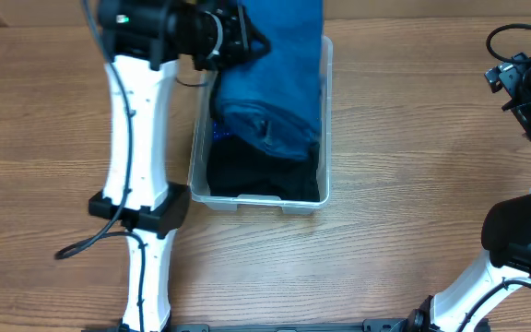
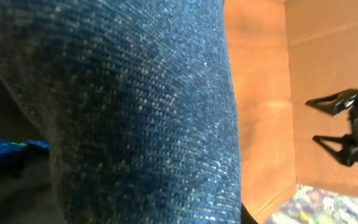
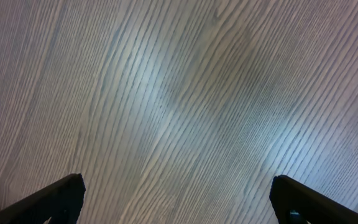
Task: Pack container
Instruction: 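Lift and carry the teal towel with the left gripper over the bin, then lay the teal towel flat on top of the bin contents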
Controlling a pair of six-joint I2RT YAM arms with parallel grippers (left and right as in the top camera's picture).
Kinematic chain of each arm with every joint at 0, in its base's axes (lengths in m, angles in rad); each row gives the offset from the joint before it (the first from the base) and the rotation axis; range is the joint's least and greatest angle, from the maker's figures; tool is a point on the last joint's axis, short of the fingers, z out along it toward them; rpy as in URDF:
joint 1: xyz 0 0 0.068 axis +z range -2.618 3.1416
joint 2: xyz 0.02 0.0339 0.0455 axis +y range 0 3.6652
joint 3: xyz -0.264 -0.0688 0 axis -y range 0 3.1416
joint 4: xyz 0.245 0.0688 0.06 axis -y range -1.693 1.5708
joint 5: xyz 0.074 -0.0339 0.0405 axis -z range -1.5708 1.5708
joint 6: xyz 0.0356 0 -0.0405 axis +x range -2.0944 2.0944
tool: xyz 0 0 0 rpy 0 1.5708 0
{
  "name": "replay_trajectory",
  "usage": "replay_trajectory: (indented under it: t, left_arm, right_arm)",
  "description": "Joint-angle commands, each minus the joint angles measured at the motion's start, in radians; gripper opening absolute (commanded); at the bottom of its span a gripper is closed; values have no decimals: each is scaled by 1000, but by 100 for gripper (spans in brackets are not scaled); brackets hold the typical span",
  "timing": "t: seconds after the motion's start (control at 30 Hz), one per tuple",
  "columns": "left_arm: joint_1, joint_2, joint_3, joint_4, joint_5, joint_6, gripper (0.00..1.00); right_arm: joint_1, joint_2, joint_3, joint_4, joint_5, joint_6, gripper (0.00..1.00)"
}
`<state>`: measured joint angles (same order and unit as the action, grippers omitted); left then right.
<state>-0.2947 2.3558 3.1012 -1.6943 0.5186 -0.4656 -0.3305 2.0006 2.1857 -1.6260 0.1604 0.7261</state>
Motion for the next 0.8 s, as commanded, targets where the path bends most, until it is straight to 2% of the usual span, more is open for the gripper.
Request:
replay_trajectory:
  t: [0.0,0.17,0.4,0.6,0.73,0.77]
  left_arm:
    - [-74,24,5,5,47,-10,4]
    - [-105,60,-25,5,39,-10,4]
    - [-105,62,-177,5,4,-10,5]
    - [-105,63,-311,12,-48,28,11]
    - [-103,63,-380,11,-48,79,30]
    - [-101,63,-387,6,-51,94,43]
  right_arm:
    - [3,-26,1,2,2,4,100]
    - [3,-26,1,2,2,4,100]
    - [3,-26,1,1,2,4,100]
    - [3,-26,1,1,2,4,100]
    - [3,-26,1,2,2,4,100]
    - [3,-26,1,2,2,4,100]
